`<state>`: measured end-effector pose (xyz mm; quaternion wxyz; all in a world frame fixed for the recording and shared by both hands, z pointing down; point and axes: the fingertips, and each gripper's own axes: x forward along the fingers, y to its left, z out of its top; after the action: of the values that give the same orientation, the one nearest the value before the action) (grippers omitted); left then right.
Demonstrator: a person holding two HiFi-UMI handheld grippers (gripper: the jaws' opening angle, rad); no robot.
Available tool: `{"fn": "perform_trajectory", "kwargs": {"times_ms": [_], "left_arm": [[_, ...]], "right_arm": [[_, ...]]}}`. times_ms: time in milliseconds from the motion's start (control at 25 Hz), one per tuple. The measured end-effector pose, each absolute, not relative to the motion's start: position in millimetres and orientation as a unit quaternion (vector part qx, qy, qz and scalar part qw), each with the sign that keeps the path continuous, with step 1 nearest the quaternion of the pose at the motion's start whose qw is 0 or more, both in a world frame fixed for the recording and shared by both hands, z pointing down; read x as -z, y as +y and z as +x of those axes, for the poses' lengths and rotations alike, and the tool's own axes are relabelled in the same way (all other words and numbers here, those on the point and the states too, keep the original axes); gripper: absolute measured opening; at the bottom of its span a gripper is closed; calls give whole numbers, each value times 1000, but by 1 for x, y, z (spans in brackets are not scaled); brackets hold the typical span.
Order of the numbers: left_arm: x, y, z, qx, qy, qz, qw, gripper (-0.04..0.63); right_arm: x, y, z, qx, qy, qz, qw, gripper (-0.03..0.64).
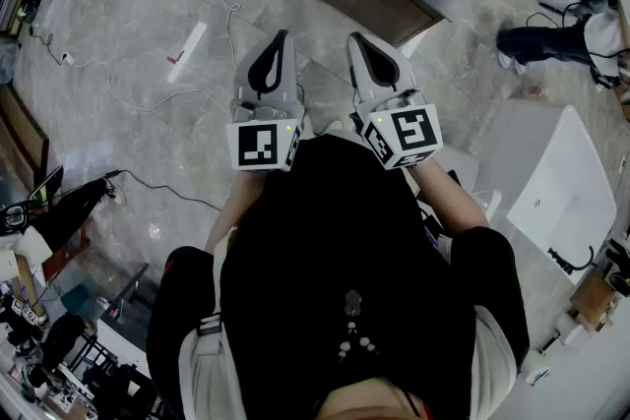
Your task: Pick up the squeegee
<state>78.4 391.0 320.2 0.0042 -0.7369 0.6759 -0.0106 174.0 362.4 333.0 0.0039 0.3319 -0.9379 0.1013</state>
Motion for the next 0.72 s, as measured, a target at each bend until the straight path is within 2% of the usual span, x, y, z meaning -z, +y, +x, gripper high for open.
{"fn": "perform_trajectory", "kwargs": {"times_ms": [720], "left_arm": [[-324, 409, 34, 12, 687, -726, -10, 2]], "right_arm": [[-333, 375, 134, -114, -937, 330, 12, 0]]}}
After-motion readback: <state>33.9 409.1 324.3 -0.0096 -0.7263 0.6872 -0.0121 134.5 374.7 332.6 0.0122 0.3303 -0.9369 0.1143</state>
